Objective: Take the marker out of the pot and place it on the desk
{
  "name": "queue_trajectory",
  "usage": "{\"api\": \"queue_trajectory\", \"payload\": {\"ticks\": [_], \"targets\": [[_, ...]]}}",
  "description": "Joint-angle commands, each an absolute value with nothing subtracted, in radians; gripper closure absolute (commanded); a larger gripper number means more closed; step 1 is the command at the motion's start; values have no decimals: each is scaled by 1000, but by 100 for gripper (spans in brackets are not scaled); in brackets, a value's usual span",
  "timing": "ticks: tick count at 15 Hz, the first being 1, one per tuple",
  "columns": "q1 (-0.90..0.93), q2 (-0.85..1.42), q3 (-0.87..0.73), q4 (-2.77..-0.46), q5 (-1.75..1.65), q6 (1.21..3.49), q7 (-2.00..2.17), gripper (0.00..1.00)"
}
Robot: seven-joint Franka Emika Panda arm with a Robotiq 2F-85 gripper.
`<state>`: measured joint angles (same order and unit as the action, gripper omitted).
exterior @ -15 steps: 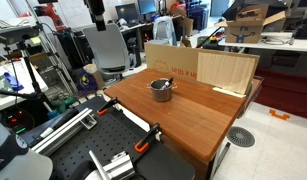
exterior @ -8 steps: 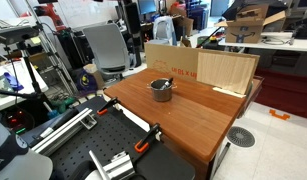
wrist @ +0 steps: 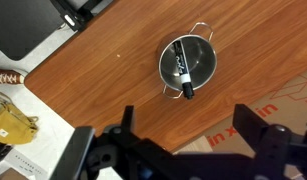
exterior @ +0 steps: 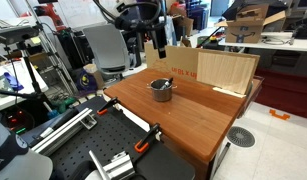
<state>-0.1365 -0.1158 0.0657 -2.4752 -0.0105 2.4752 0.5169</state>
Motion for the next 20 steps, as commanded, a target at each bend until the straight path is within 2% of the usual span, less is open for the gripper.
{"api": "queue_trajectory", "payload": {"ticks": [1, 12, 20], "targets": [[-114, 6, 54, -2400, -135, 2515, 652, 0], [40, 276, -60, -2285, -217, 2646, 720, 0], [137, 360, -156, -2254, -244, 2678, 751, 0]]}}
